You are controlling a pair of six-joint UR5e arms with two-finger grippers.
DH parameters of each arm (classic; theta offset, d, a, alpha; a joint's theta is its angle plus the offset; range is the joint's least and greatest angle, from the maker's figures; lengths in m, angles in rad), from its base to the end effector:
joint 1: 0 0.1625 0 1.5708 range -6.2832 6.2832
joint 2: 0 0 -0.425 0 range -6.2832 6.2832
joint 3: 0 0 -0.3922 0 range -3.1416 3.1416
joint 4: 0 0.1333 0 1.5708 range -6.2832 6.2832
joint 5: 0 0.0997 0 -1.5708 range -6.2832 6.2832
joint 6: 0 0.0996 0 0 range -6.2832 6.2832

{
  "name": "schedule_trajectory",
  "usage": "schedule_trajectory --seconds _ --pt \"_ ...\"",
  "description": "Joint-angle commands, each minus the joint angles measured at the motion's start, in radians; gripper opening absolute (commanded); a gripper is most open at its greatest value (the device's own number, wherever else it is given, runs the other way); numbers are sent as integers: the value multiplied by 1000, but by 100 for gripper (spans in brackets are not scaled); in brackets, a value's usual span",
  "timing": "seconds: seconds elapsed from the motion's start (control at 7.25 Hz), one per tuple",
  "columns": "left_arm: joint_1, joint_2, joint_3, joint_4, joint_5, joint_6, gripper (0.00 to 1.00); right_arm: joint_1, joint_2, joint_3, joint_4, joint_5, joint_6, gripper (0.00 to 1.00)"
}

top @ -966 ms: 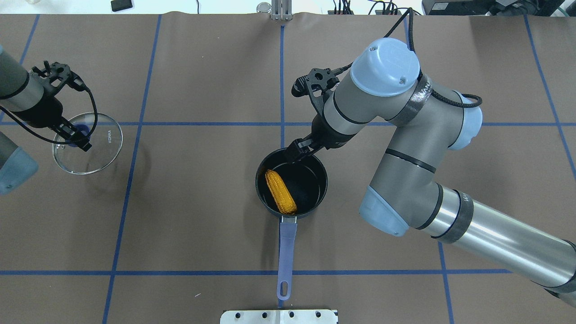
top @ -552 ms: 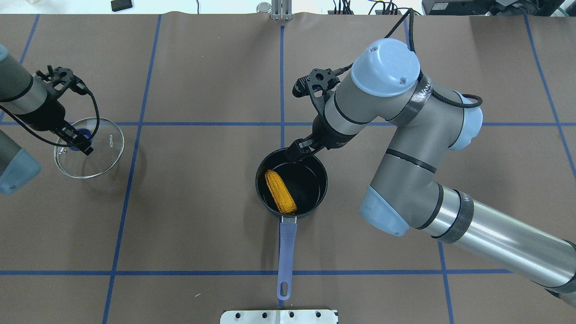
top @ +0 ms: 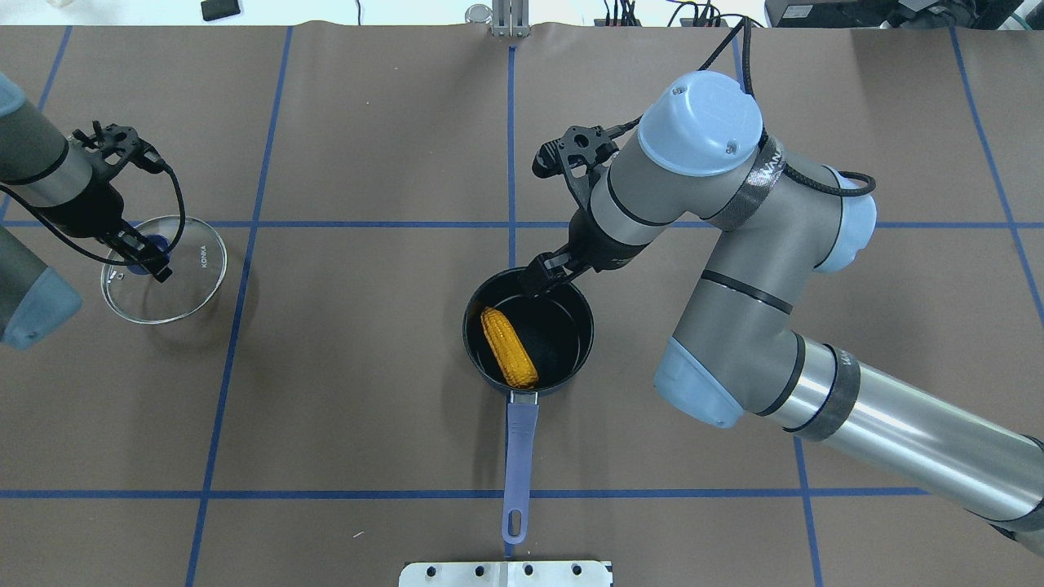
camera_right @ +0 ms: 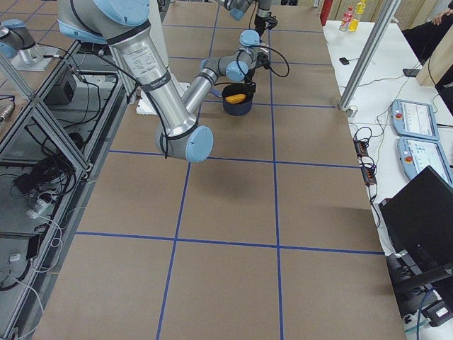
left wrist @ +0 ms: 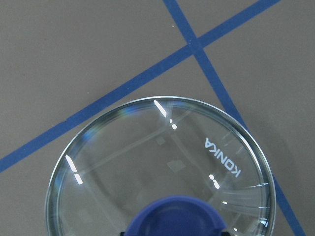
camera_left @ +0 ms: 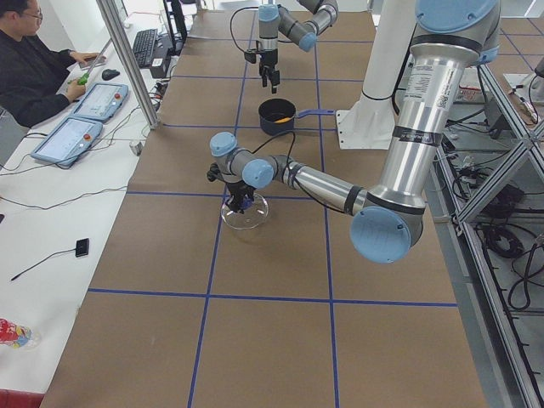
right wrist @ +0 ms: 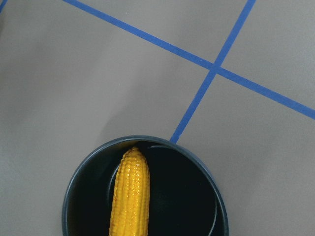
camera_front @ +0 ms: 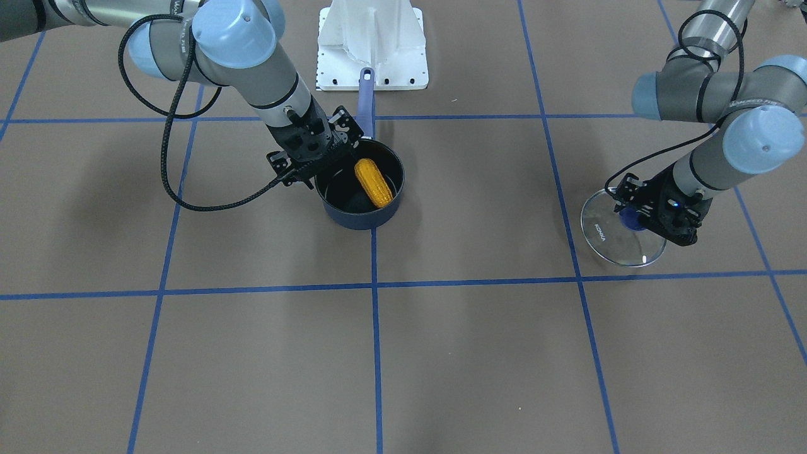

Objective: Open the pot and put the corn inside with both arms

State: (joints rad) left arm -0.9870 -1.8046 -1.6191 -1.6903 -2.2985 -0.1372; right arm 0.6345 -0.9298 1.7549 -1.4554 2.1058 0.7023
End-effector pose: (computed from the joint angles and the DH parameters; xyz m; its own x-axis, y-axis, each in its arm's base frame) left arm 0.2726 -0.5342 0.4962 0.5446 0.5176 -0.6599 -0.4370 0.8467 0.3035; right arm -0.4731 -0.4507 0.1850 0.4427 -0.4896 0.7512 0.2472 0.8720 0.4226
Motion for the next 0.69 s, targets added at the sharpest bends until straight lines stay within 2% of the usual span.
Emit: schedule_trajectory --seconds 0.0,0.41,0.55 --pt "1 -5 16 0 -1 -1 57 1 0 0 1 -1 -1 100" --pt "10 -25 33 0 1 -1 64 4 0 0 3 -3 0 100" --pt "10 -25 31 -2 -1 1 86 4 0 0 3 -3 0 100"
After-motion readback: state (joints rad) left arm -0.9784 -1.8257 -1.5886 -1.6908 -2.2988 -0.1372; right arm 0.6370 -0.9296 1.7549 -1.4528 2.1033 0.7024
